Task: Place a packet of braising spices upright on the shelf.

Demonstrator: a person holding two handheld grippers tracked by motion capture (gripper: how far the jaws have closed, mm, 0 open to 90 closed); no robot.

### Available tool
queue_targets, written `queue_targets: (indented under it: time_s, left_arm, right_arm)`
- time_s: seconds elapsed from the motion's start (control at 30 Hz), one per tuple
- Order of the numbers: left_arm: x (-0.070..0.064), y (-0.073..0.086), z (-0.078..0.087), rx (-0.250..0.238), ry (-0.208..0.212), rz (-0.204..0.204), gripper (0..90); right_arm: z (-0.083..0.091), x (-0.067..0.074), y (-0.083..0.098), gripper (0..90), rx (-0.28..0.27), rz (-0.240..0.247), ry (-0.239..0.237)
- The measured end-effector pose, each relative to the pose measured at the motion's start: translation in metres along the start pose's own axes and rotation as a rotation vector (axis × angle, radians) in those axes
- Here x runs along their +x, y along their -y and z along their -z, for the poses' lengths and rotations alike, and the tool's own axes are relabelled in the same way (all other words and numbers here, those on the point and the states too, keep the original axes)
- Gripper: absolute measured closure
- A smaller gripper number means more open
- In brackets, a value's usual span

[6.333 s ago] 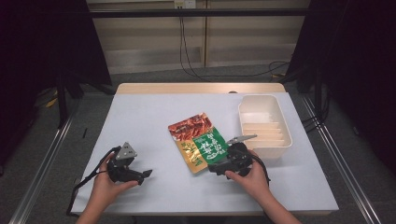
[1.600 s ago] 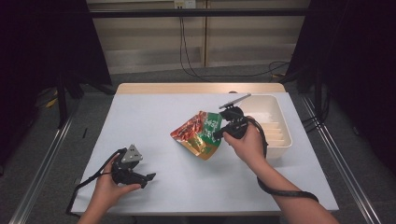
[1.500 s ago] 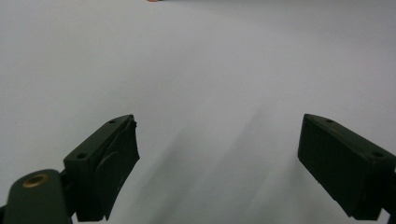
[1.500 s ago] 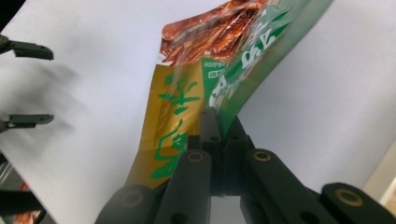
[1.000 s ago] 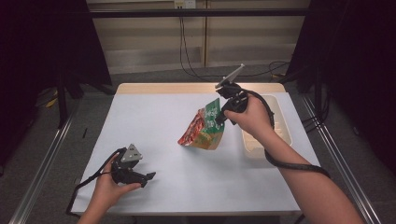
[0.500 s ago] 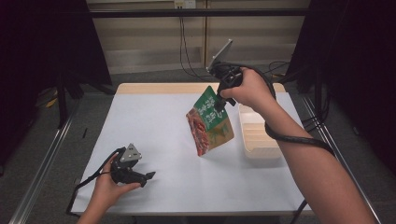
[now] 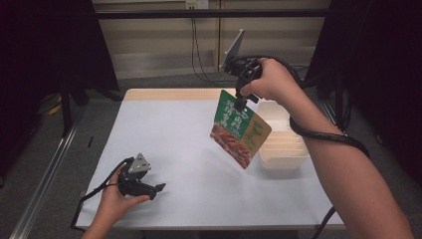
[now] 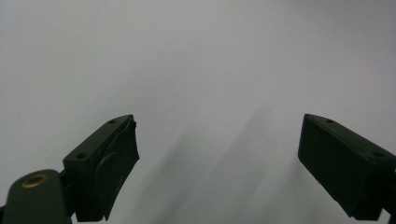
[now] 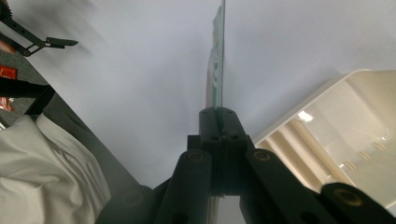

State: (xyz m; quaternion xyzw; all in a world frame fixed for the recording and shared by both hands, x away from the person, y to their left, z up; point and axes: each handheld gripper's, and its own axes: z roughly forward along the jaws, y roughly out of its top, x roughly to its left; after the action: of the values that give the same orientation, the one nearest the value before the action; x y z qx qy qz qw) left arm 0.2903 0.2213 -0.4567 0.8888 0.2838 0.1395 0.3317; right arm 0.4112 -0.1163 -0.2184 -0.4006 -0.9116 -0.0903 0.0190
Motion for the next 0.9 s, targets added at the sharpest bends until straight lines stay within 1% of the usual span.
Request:
queue_targets:
  time_s: [0.03,0.1,0.13,0.27,0.3,0.37,0.4,0.43,0.53,0.57,0.6,0.63,0.7,0.73,0.77,0.8,0.83,0.87,0.9]
  left_arm:
    - [0.000,0.000,0.000,0.003,0.000,-0.001,11.9]
    - [0.000,0.000,0.000,-0.002,0.003,-0.001,11.9]
    - [0.000,0.000,0.000,-0.002,0.003,0.000,11.9]
    - [0.000,0.000,0.000,-0.003,0.004,-0.001,11.9]
    - [0.000,0.000,0.000,-0.006,0.004,0.004,11.9]
    - [0.000,0.000,0.000,0.006,-0.002,-0.003,11.9]
    - [0.000,0.000,0.000,-0.003,0.005,-0.002,11.9]
    - [0.000,0.000,0.000,-0.002,0.005,0.000,11.8]
    - [0.000,0.000,0.001,-0.005,0.004,0.004,11.8]
    - [0.001,0.000,0.001,-0.005,-0.003,0.001,11.7]
    - [0.001,0.000,0.001,-0.003,-0.003,-0.003,11.7]
    - [0.001,0.000,0.001,-0.004,0.003,0.001,11.8]
    - [0.001,0.001,0.002,-0.005,0.004,0.003,11.8]
    - [0.001,0.000,0.003,0.005,-0.005,0.002,11.7]
    - [0.001,0.000,0.003,0.004,-0.005,0.002,11.7]
    - [0.001,0.000,0.002,0.003,-0.006,0.002,11.7]
    - [0.001,0.000,0.002,0.003,-0.006,0.002,11.7]
    - [0.002,0.001,0.002,-0.006,0.001,0.006,11.7]
    - [0.002,0.001,0.002,-0.006,0.002,0.004,11.7]
  right_arm:
    - [0.002,-0.002,0.001,90.0,-0.012,0.002,-0.001]
    - [0.006,-0.006,0.003,90.0,-0.015,0.006,-0.003]
    - [0.009,-0.008,0.004,90.0,-0.016,-0.003,-0.001]
    - [0.018,-0.016,0.005,90.0,-0.036,-0.003,-0.010]
    - [0.021,-0.017,0.005,90.0,-0.036,0.000,-0.005]
    - [0.026,-0.020,0.004,90.0,-0.045,0.007,0.002]
    - [0.028,-0.021,0.004,90.0,-0.039,0.002,0.003]
    - [0.030,-0.023,0.003,90.0,-0.046,0.005,0.006]
    - [0.036,-0.027,0.001,90.0,-0.039,0.025,0.024]
    - [0.037,-0.028,0.000,90.0,-0.034,0.021,0.024]
    - [0.038,-0.030,0.000,90.0,-0.038,0.028,0.029]
    - [0.040,-0.032,-0.001,90.0,-0.038,0.032,0.027]
    - [0.041,-0.034,-0.001,90.0,-0.037,0.035,0.030]
    - [0.042,-0.037,-0.002,90.0,-0.034,0.035,0.028]
    - [0.041,-0.040,-0.003,90.0,-0.040,0.050,0.028]
    - [0.042,-0.041,-0.003,90.0,-0.033,0.044,0.034]
    - [0.042,-0.041,-0.003,90.0,-0.033,0.044,0.034]
    - [0.043,-0.044,-0.004,90.0,-0.032,0.057,0.038]
    - [0.045,-0.045,-0.005,90.0,-0.034,0.051,0.035]
